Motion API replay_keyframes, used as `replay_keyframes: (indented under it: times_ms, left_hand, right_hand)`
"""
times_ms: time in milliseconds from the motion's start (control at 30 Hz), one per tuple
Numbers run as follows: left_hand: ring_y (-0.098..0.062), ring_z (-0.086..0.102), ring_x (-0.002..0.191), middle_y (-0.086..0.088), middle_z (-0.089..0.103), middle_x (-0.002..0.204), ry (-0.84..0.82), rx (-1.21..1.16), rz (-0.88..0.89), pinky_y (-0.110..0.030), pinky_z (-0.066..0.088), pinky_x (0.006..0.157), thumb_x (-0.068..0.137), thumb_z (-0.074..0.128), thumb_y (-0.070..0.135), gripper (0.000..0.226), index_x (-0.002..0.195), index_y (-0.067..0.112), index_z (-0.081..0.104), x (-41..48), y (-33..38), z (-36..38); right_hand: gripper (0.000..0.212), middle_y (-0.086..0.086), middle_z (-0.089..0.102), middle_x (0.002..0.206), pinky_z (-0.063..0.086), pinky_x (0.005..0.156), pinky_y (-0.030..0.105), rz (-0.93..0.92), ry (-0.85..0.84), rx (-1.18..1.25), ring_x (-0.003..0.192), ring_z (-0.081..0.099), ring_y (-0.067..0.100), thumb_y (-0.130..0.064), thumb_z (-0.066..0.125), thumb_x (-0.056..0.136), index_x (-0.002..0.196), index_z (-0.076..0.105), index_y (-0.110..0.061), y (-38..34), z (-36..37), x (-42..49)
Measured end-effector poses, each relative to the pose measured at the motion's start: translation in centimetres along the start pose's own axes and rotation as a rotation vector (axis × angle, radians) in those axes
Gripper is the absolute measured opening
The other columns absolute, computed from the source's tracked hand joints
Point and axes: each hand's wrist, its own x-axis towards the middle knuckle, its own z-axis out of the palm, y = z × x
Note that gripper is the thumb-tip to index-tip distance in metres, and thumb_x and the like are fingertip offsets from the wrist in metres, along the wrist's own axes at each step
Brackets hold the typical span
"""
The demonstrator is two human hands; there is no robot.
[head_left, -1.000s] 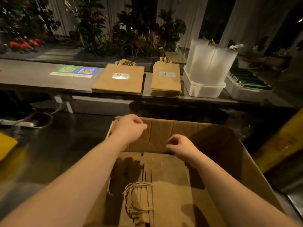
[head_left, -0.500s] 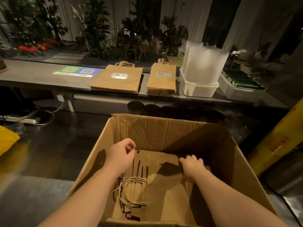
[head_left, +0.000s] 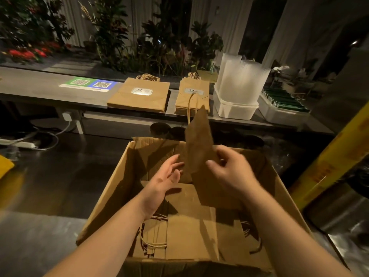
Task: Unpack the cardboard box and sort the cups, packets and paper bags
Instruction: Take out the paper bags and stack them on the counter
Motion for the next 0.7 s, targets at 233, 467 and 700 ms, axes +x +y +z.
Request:
replay_keyframes:
  times_ms: [233, 467, 700]
  left_hand:
    - [-0.022, 0.061, 0.124, 0.008, 0.068, 0.127, 0.319, -0.197, -0.128, -0.049, 0.051, 0.102, 0.100, 0.061, 0.033, 0.037, 0.133, 0.045, 0.052, -1.5, 0.7, 0.5]
    - [-0.012, 0.062, 0.106, 0.013, 0.069, 0.112, 0.585, 0.025, -0.078, -0.041, 0.053, 0.086, 0.102, 0.060, 0.026, 0.021, 0.109, 0.046, 0.060, -1.1, -0.3, -2.2]
    - [-0.011, 0.057, 0.108, 0.018, 0.064, 0.113, 0.651, 0.213, -0.107, -0.044, 0.053, 0.094, 0.103, 0.059, 0.021, 0.035, 0.128, 0.044, 0.056, 0.4, -1.4, -2.8]
  right_hand:
    - [0.032, -0.006, 0.062, 0.134, 0.053, 0.103, 0.029, -0.052, -0.414, 0.462, 0.126, 0.059, 0.010, -0.023, 0.061, 0.101, 0.131, 0.053, -0.023, 0.2, 6.2, -1.5]
    - [0.050, 0.003, 0.059, 0.140, 0.054, 0.104, 0.041, 0.458, -0.238, -0.213, 0.125, 0.059, 0.020, -0.022, 0.068, 0.096, 0.143, 0.051, -0.029, 12.9, 5.8, 1.7]
    - [0.086, 0.008, 0.031, 0.164, 0.022, 0.123, 0.058, 0.405, -0.726, -0.741, 0.150, 0.030, 0.034, -0.032, 0.075, 0.090, 0.160, 0.026, -0.027, 16.0, 7.4, 0.3]
